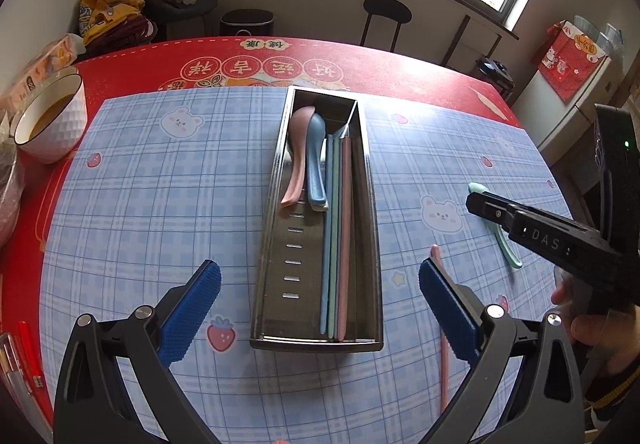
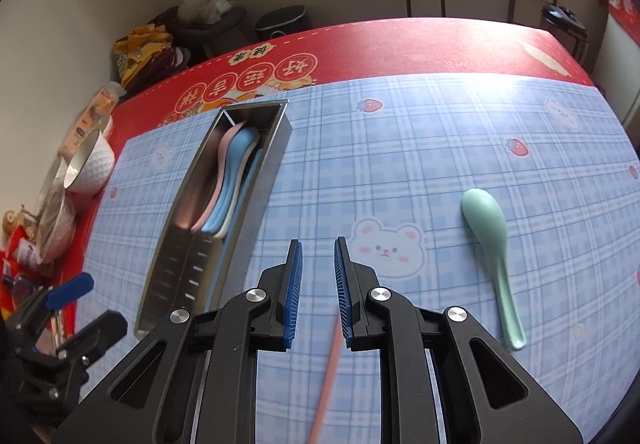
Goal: Organize utensils
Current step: 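Move the left gripper to the last pink chopstick and close on it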
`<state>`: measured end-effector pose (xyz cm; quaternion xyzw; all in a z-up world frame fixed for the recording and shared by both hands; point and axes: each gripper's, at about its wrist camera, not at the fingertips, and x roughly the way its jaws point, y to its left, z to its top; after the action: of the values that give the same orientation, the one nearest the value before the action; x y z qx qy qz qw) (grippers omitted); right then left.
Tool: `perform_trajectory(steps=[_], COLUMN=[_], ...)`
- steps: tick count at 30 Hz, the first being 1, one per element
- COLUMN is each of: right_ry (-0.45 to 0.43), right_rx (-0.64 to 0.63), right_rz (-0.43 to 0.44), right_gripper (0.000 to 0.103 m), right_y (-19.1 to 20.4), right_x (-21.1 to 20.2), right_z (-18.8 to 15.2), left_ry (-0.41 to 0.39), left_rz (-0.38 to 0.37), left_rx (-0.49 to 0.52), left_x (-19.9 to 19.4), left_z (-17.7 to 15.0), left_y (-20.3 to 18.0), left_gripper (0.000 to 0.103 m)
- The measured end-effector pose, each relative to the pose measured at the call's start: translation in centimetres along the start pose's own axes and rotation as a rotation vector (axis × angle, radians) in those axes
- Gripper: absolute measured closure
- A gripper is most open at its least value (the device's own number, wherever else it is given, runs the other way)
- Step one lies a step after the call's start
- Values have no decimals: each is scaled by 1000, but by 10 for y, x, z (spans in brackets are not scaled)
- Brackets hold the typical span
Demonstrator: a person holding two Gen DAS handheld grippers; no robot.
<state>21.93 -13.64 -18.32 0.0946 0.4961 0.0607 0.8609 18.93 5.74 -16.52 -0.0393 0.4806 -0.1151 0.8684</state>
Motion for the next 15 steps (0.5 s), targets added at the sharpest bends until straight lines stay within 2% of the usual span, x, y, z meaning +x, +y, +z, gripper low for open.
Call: perform_trajectory(steps=[12,15], right_ry=[-53,-53], right_rx=[-53,-48], right_rz=[11,15], right_gripper=[86,86], right_y=[-45,-56], right_x=[-43,-47], right_z=[-37,-44], left_ry=[-21,-20], left_rz=[26,34], left_rx=[28,40], left_x=[-11,-11], left_z=[-17,-23], left_y=[-55,-67], left_gripper=[7,12])
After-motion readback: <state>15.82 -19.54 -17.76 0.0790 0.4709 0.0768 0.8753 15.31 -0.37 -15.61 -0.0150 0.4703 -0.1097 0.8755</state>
